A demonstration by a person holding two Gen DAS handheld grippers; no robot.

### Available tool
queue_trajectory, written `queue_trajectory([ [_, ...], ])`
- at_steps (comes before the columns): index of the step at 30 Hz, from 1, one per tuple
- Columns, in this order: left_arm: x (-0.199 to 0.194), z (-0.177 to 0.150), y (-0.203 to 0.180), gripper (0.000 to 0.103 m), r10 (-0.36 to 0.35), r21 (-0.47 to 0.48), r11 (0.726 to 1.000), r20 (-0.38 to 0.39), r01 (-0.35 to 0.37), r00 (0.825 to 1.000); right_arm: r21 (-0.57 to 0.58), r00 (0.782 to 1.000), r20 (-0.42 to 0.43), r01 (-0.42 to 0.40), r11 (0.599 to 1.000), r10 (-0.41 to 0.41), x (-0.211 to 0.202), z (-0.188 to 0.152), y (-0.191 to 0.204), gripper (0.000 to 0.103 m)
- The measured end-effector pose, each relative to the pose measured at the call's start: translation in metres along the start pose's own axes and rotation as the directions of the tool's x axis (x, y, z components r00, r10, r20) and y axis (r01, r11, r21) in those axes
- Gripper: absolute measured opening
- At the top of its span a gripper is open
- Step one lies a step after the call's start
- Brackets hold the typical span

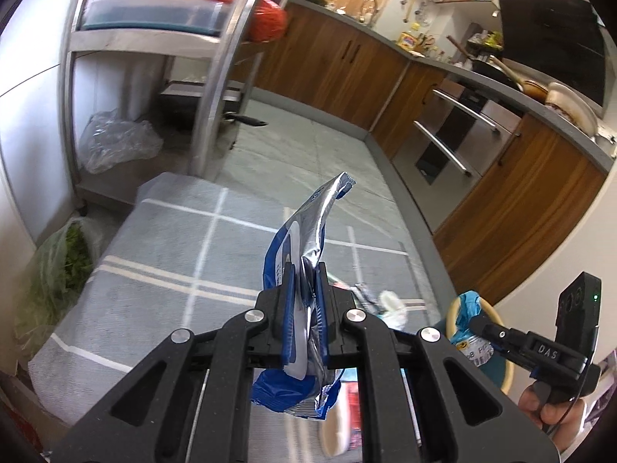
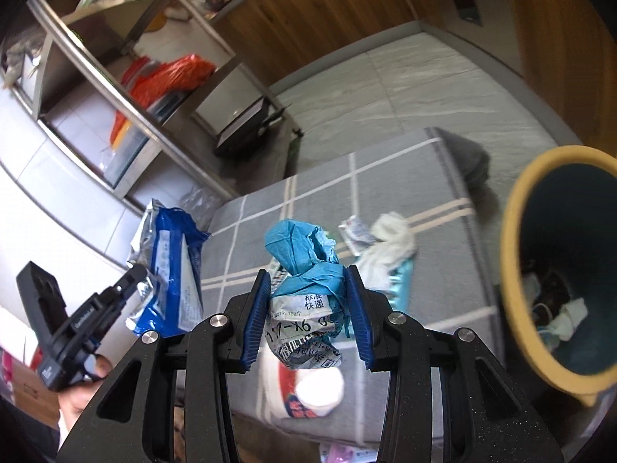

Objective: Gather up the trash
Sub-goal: 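Carry the wipe pack and blue glove bundle over the bin with both grippers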

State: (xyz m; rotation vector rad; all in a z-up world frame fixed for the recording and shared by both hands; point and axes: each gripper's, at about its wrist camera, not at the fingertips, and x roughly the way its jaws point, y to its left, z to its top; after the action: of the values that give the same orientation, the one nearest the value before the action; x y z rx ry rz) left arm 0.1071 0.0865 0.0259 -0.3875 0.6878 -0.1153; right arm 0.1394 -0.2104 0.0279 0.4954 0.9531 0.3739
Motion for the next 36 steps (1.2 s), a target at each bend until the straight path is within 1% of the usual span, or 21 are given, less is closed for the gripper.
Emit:
queue_trajectory([
  [5,0.007,-0.001,-0.039,0.009,-0.055,0.035,0.998,-0.011,0.056,0.998,0.009,0.996,0.06,0.062,0.998,-0.062,-0.03,-0.003,-0.017,0.041],
  [8,0.016,-0.006,-0.069,0.009,-0.095,0.06,0.994,-0.032,0.097,0.995,0.021,0.99,0.093,0.108,0.994,-0.11,-0.049,-0.007,-0.033,0.041],
  [11,0.025,-0.011,-0.101,0.009,-0.134,0.088,0.986,-0.059,0.139,0.989,0.063,0.979,0.127,0.149,0.987,-0.156,-0.069,-0.013,-0.056,0.041],
  [15,0.033,-0.02,-0.142,0.009,-0.18,0.13,0.973,-0.088,0.191,0.98,0.131,0.971,0.153,0.163,0.978,-0.182,-0.086,-0.019,-0.086,0.041],
  [20,0.046,-0.032,-0.193,0.009,-0.23,0.164,0.954,-0.13,0.25,0.964,0.212,0.962,0.178,0.169,0.962,-0.208,-0.103,-0.027,-0.122,0.041],
  [25,0.067,-0.043,-0.233,0.009,-0.261,0.183,0.939,-0.172,0.291,0.95,0.27,0.952,0.197,0.175,0.947,-0.233,-0.115,-0.032,-0.149,0.041],
  [27,0.074,-0.046,-0.245,0.009,-0.275,0.182,0.934,-0.187,0.308,0.943,0.292,0.949,0.202,0.178,0.94,-0.243,-0.118,-0.034,-0.159,0.041],
  [30,0.09,-0.052,-0.262,0.009,-0.306,0.171,0.923,-0.214,0.344,0.928,0.332,0.944,0.202,0.184,0.925,-0.26,-0.122,-0.038,-0.175,0.041],
  [32,0.102,-0.057,-0.277,0.009,-0.317,0.17,0.918,-0.232,0.359,0.92,0.352,0.941,0.202,0.19,0.916,-0.273,-0.123,-0.04,-0.183,0.041],
  [36,0.123,-0.065,-0.294,0.009,-0.344,0.15,0.908,-0.263,0.391,0.901,0.375,0.935,0.2,0.203,0.905,-0.293,-0.123,-0.041,-0.193,0.041],
])
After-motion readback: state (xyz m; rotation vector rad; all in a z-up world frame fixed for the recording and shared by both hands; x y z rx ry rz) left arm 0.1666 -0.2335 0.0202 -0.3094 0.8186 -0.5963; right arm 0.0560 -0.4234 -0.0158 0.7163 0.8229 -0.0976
